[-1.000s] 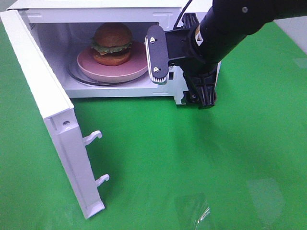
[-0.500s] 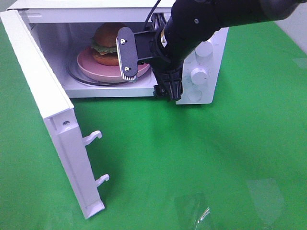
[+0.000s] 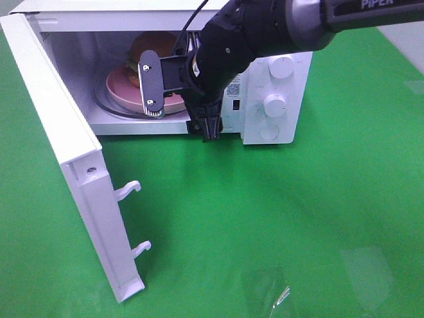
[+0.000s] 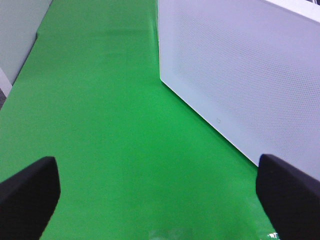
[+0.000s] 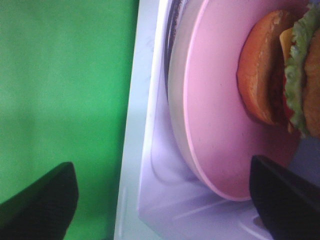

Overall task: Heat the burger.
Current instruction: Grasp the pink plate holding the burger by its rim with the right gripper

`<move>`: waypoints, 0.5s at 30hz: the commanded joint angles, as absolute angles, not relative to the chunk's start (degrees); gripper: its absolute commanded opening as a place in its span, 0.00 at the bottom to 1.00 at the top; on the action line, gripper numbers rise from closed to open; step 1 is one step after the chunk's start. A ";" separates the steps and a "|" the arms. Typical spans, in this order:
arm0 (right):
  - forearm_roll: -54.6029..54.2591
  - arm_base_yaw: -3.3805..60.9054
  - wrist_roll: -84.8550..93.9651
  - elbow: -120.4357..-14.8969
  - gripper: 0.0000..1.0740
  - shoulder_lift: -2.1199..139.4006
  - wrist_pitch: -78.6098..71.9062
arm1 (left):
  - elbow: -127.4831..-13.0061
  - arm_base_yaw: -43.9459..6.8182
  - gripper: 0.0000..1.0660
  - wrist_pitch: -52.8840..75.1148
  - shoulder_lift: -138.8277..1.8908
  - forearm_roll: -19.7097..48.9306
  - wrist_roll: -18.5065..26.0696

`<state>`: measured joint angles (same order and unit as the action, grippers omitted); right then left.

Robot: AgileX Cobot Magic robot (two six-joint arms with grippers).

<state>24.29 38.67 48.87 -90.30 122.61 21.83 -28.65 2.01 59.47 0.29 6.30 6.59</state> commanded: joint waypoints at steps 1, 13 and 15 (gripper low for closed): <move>24.29 38.79 47.33 -92.30 0.84 124.27 21.14 | -28.48 2.06 0.94 59.24 1.38 6.36 6.30; 22.35 36.84 46.98 -100.50 0.84 132.07 20.74 | -28.48 2.06 0.94 59.24 1.38 6.30 6.30; 21.66 36.61 46.98 -101.64 0.83 132.87 20.74 | -28.48 2.06 0.94 59.30 1.38 6.30 6.30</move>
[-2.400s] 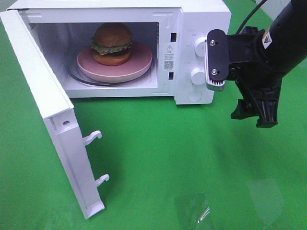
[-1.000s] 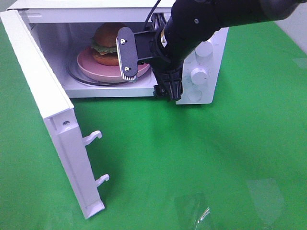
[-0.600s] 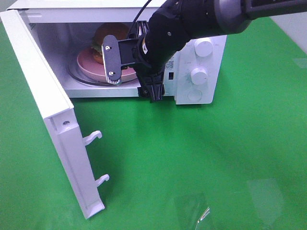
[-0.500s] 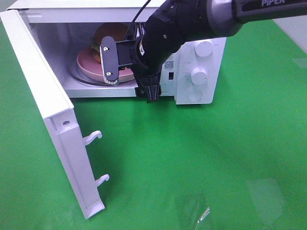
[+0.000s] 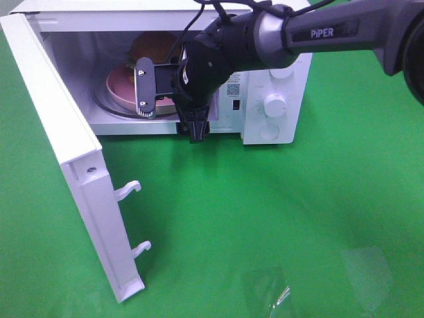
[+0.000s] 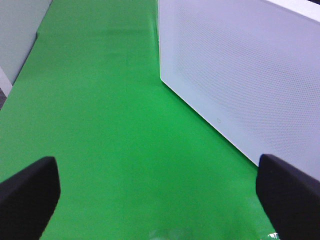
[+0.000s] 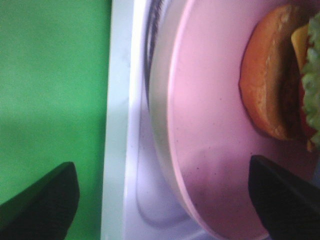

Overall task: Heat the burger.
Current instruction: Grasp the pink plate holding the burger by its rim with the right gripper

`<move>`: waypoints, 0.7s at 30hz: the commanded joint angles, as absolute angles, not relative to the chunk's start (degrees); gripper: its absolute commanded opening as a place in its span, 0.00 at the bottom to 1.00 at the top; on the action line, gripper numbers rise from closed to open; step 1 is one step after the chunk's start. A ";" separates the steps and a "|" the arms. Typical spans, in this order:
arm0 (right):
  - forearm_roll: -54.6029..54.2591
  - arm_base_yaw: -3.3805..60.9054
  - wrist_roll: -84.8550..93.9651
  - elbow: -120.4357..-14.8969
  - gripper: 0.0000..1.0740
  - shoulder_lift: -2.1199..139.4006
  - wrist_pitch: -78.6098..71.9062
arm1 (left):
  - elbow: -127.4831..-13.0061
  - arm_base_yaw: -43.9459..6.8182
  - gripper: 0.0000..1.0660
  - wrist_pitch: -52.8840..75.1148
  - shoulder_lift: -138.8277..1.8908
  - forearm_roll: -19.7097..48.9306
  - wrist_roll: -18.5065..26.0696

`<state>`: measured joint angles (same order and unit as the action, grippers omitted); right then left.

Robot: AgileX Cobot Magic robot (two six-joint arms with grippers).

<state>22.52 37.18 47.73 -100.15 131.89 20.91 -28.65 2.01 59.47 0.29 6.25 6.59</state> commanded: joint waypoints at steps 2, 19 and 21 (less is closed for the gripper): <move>21.31 36.44 46.98 -102.56 0.83 133.56 20.74 | -28.48 2.06 0.94 59.30 1.38 6.19 6.30; 20.00 35.29 47.44 -107.14 0.81 137.57 20.74 | -28.48 2.06 0.94 59.30 1.38 6.13 6.30; 20.00 35.41 47.44 -107.14 0.79 137.57 21.03 | -28.48 2.06 0.94 59.30 1.38 6.13 6.30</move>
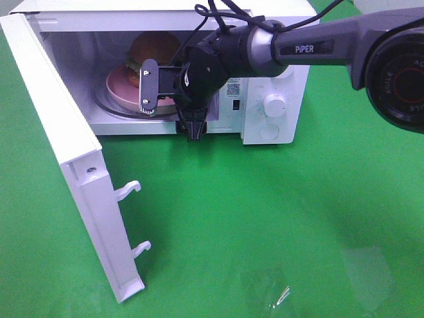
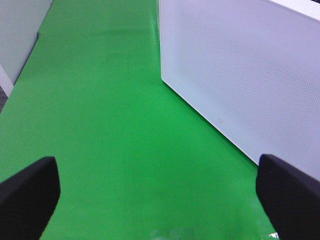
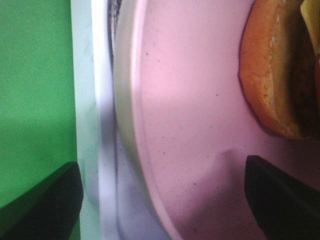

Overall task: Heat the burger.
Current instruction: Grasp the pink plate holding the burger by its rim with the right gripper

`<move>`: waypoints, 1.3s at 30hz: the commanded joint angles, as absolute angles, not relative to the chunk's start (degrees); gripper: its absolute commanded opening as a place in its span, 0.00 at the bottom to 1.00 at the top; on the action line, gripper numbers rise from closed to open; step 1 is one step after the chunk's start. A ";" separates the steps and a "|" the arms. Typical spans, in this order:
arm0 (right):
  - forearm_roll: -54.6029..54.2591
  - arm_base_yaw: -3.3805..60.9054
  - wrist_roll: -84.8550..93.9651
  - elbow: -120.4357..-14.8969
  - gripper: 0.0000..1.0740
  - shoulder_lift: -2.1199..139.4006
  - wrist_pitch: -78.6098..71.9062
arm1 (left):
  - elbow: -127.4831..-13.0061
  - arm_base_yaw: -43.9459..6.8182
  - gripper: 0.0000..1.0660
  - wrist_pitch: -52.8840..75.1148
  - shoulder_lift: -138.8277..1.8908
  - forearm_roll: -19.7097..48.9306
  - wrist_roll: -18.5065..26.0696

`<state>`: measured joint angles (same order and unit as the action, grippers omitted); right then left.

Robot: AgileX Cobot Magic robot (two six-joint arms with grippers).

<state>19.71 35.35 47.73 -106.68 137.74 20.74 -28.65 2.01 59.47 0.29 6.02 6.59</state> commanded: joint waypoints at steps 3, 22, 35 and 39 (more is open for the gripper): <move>20.00 35.47 47.44 -107.14 0.79 137.57 21.03 | -28.48 2.06 0.94 59.30 1.38 6.13 6.30; 19.82 37.99 47.15 -110.18 0.75 140.60 20.00 | -28.48 2.06 0.94 59.36 1.38 5.56 6.30; 19.77 37.76 46.98 -110.18 0.66 141.23 19.71 | -28.48 2.06 0.94 59.36 1.38 5.50 6.30; 19.14 37.82 46.98 -110.18 0.39 141.18 19.94 | -28.48 2.06 0.94 59.36 1.38 5.50 6.30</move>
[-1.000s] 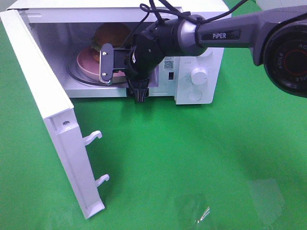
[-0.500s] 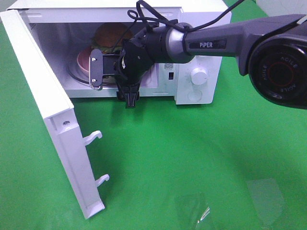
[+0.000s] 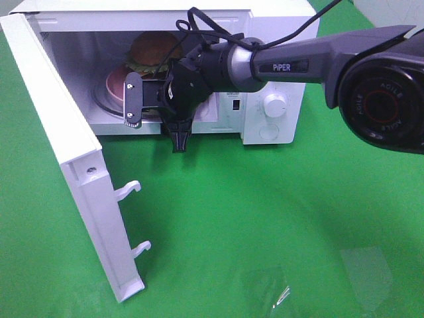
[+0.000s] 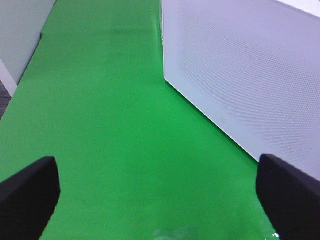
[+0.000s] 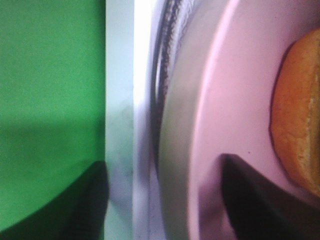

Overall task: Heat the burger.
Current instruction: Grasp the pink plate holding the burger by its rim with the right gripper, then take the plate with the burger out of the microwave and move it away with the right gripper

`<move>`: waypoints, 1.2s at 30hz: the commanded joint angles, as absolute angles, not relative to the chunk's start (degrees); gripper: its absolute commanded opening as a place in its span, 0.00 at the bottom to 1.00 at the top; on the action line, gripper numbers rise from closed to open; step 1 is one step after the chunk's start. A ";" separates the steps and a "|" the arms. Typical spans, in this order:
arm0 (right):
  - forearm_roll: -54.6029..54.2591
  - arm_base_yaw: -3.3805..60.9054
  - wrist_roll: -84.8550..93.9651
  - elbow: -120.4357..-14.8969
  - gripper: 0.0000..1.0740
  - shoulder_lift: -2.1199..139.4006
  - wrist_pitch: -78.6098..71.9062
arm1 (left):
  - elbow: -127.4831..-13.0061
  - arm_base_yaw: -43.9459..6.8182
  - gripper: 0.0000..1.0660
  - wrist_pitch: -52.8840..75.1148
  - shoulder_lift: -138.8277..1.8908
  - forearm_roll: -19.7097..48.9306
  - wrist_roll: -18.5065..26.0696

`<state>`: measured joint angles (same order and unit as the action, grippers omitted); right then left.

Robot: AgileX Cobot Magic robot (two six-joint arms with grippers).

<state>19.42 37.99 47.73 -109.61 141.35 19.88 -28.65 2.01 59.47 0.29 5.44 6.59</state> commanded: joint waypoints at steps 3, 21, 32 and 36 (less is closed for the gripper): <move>18.22 37.99 46.98 -110.18 0.25 141.06 20.34 | -28.48 2.06 0.94 59.36 1.38 5.50 6.30; 7.39 37.99 51.11 -110.07 0.00 135.96 28.65 | -28.48 2.06 0.94 59.36 1.38 5.50 6.30; 6.36 37.99 62.68 -104.11 0.00 131.26 29.91 | -28.48 2.06 0.94 59.36 1.38 5.50 6.30; 6.42 37.99 63.83 -101.01 0.00 129.14 27.79 | -28.48 2.06 0.94 59.36 1.38 5.50 6.30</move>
<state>5.96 38.33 63.31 -100.96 130.58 28.88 -28.65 2.01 59.47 0.29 5.39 6.59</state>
